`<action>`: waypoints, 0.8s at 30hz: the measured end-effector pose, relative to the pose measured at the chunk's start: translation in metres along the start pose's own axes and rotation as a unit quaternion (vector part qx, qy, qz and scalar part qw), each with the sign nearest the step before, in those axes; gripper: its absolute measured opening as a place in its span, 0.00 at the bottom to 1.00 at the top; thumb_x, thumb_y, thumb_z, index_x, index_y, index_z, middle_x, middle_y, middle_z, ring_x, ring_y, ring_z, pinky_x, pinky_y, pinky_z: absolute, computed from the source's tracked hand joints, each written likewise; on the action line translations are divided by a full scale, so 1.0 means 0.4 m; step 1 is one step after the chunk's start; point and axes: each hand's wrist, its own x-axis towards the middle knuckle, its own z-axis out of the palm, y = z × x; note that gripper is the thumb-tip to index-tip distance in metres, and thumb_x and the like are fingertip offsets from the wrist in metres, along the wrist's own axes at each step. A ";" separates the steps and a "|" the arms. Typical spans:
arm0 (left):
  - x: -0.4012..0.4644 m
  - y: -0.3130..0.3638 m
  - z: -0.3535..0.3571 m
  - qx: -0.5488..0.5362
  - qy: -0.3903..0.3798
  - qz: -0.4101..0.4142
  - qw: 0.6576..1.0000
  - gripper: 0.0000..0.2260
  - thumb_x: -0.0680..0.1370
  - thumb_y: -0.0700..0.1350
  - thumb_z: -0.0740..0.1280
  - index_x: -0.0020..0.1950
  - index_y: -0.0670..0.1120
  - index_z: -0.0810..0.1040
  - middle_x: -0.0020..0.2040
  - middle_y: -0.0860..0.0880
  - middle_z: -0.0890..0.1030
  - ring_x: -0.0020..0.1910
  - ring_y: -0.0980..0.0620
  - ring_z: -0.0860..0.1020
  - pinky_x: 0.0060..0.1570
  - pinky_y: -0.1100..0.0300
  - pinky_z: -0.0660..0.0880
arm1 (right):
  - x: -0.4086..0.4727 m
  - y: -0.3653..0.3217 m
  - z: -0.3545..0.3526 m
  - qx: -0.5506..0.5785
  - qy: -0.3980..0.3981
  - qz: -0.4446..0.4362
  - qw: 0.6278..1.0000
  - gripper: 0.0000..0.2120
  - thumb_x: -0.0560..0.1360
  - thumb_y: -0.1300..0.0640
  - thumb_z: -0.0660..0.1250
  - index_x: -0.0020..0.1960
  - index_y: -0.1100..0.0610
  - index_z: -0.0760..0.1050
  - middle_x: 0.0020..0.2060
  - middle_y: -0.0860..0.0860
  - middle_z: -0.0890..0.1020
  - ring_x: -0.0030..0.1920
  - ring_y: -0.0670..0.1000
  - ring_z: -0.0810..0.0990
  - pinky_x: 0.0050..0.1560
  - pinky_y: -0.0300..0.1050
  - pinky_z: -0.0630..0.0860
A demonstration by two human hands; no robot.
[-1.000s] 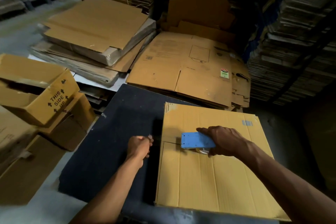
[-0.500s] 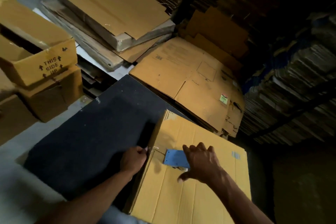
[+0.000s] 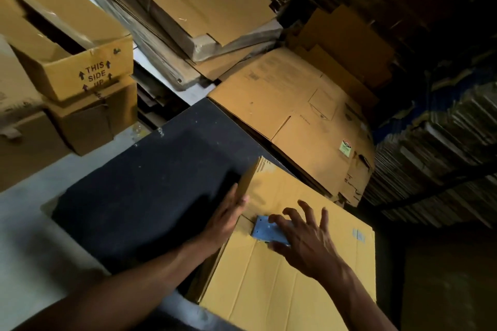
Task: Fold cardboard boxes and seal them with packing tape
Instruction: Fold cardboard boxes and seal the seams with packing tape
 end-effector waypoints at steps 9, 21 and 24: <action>-0.011 -0.072 0.030 0.474 -0.096 0.261 0.835 0.34 0.85 0.60 0.54 0.85 0.47 0.47 0.85 0.47 0.43 0.84 0.46 0.40 0.79 0.37 0.54 | -0.012 0.014 -0.015 -0.022 -0.067 -0.034 0.997 0.34 0.81 0.44 0.65 0.80 0.33 0.50 0.64 0.52 0.70 0.58 0.56 0.76 0.53 0.52 0.77; -0.017 -0.025 0.021 0.605 -0.172 0.204 0.750 0.47 0.77 0.75 0.50 0.85 0.45 0.44 0.84 0.48 0.36 0.83 0.46 0.35 0.76 0.30 0.52 | -0.111 0.173 -0.023 0.061 -0.092 -0.011 0.994 0.34 0.82 0.42 0.65 0.79 0.27 0.47 0.56 0.48 0.73 0.50 0.48 0.77 0.47 0.46 0.79; -0.016 -0.020 0.024 0.613 -0.179 0.194 0.745 0.47 0.77 0.75 0.49 0.84 0.47 0.38 0.83 0.51 0.31 0.81 0.48 0.31 0.78 0.31 0.47 | -0.163 0.220 -0.008 0.072 -0.093 -0.002 0.993 0.32 0.82 0.39 0.63 0.79 0.27 0.47 0.57 0.47 0.73 0.50 0.46 0.74 0.48 0.43 0.78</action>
